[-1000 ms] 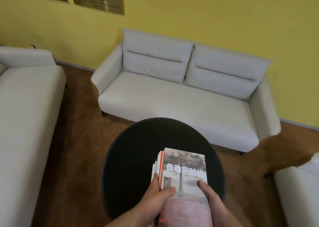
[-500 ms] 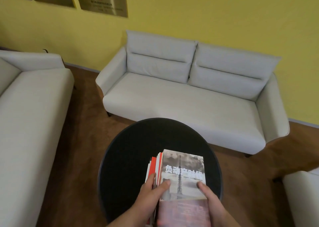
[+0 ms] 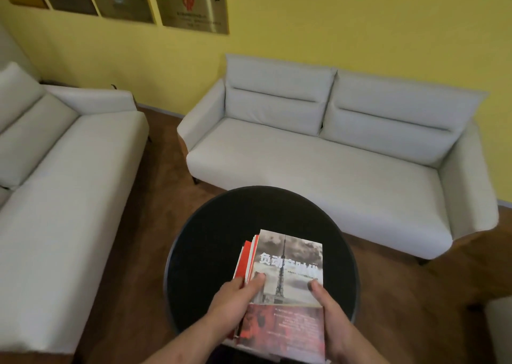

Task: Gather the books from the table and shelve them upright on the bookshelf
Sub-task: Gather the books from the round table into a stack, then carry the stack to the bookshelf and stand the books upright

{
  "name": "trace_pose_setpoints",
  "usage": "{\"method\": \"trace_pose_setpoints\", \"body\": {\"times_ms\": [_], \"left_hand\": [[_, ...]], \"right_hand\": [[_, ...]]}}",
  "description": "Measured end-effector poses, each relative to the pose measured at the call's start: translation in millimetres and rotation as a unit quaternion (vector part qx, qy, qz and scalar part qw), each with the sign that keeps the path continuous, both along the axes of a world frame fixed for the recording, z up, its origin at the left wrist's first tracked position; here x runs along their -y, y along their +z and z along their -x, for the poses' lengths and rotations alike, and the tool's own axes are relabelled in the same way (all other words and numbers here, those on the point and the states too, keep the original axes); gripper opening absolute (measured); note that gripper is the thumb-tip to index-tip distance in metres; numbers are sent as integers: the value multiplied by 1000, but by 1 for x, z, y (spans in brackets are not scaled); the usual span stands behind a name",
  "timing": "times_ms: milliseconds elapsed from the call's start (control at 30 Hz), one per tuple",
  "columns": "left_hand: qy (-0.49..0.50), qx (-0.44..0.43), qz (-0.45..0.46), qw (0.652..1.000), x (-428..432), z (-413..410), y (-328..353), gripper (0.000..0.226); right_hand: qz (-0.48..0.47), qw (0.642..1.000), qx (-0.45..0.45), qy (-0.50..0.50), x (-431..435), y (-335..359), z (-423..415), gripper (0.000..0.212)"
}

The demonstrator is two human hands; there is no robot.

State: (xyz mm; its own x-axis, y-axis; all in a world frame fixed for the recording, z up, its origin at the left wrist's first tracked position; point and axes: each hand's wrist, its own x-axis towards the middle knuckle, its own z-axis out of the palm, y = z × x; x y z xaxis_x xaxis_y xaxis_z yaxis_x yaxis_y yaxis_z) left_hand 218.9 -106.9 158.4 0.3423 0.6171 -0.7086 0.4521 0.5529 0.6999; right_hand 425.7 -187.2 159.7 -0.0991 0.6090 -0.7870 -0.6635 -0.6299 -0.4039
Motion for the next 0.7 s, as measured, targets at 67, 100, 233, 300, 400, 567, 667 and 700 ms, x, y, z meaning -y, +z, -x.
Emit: {"method": "trace_pose_setpoints", "body": {"times_ms": [67, 100, 233, 300, 400, 567, 667, 700], "left_hand": [[-10, 10, 1, 1000, 4, 0, 1, 78], [-2, 22, 4, 1000, 6, 1, 2, 70], [17, 11, -7, 1000, 16, 3, 3, 59], [40, 31, -8, 999, 21, 1, -1, 63], [103, 47, 25, 993, 24, -4, -6, 79], [143, 79, 97, 982, 14, -1, -14, 100], [163, 121, 113, 973, 14, -4, -8, 82], [170, 136, 117, 969, 14, -3, -11, 80]], "right_hand": [[12, 1000, 6, 15, -2, 0, -1, 59], [12, 1000, 7, 21, -3, -1, -1, 59], [6, 999, 14, 48, -5, -2, -5, 58], [2, 998, 20, 56, -5, -2, -12, 57], [1, 997, 28, 72, -6, 0, -17, 56], [11, 996, 36, 77, -9, 1, -17, 60], [13, 996, 33, 76, -11, 6, -17, 63], [10, 996, 28, 80, -12, 7, -16, 61]]}}
